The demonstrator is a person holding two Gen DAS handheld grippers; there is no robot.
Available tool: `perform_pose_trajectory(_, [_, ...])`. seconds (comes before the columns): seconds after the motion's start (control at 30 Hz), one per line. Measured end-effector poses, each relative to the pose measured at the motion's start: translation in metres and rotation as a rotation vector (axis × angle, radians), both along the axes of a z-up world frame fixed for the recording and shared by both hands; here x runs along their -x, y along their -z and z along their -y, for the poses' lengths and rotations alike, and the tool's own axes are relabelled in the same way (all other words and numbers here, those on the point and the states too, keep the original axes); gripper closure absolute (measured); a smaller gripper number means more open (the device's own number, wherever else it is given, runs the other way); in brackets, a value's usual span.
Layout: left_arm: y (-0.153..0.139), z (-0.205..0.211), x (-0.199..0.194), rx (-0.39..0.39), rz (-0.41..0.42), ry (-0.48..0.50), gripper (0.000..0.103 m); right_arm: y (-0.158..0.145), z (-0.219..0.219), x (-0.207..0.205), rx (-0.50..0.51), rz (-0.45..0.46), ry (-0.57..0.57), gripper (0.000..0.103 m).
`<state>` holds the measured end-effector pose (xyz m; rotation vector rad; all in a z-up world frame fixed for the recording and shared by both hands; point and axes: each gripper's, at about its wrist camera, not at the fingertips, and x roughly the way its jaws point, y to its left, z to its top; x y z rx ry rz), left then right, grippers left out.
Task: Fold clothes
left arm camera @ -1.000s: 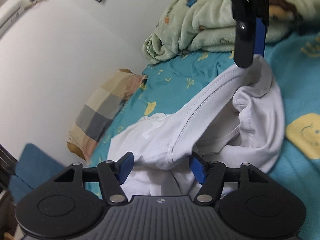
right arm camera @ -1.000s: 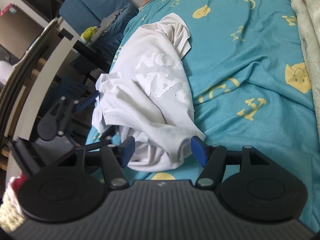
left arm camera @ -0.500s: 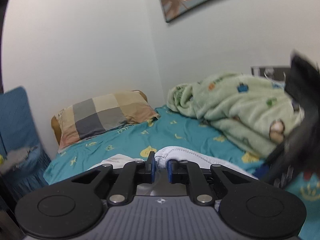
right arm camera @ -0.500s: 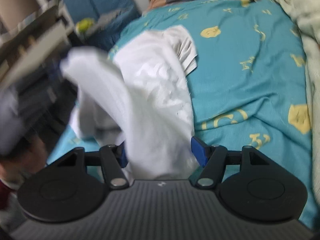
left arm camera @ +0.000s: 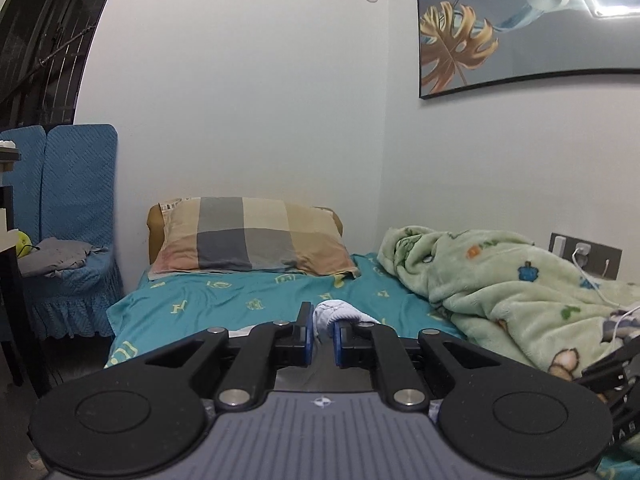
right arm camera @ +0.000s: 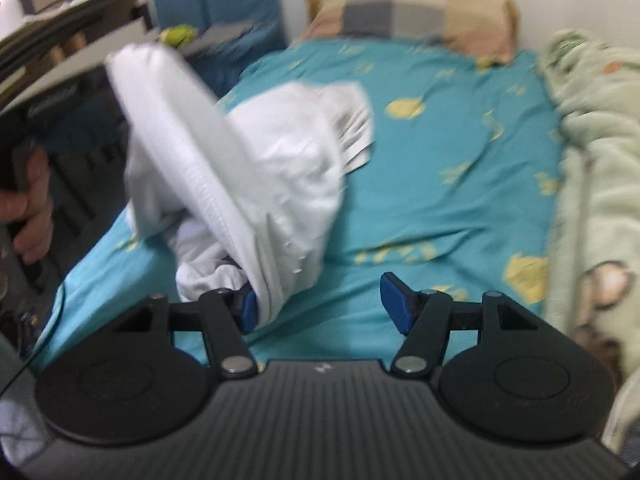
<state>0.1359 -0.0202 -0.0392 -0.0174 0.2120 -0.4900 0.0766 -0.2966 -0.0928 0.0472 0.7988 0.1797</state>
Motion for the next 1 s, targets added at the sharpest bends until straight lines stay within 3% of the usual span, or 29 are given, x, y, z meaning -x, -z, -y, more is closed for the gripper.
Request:
perform_pose_trajectory(0.17, [0.002,0.001,0.0,0.043,-0.029,0.005,0.093,-0.008,0.006,0.023,-0.098,0.06,0.048,0.039])
perform_pose_trajectory(0.27, [0.004,0.001,-0.004,0.058,-0.049,0.003,0.093,-0.008,-0.018,0.038,-0.056,0.092,0.053,0.039])
perform_pose_trajectory(0.4, [0.008,-0.002,-0.006,0.078,-0.075,0.0,0.093,-0.013,-0.056,0.07,0.049,0.216,0.159,0.04])
perform_pose_trajectory(0.47, [0.009,-0.004,-0.008,0.085,-0.084,-0.003,0.093,-0.012,-0.07,0.083,0.046,0.254,0.166,0.039])
perform_pose_trajectory(0.57, [0.01,-0.007,-0.011,0.093,-0.093,-0.011,0.093,-0.005,-0.09,0.088,0.023,0.24,0.126,0.04])
perform_pose_trajectory(0.7, [0.011,-0.012,-0.017,0.107,-0.107,-0.022,0.093,0.01,-0.109,0.083,-0.079,0.138,0.113,0.04])
perform_pose_trajectory(0.77, [0.01,-0.016,-0.018,0.118,-0.112,-0.028,0.093,0.02,-0.124,0.081,-0.065,0.096,0.065,0.04])
perform_pose_trajectory(0.9, [0.008,-0.02,-0.02,0.129,-0.116,-0.032,0.093,0.036,-0.142,0.073,-0.06,0.044,0.016,0.047])
perform_pose_trajectory(1.0, [0.009,-0.02,-0.021,0.124,-0.115,-0.037,0.093,0.049,-0.151,0.066,-0.02,0.038,0.001,0.06])
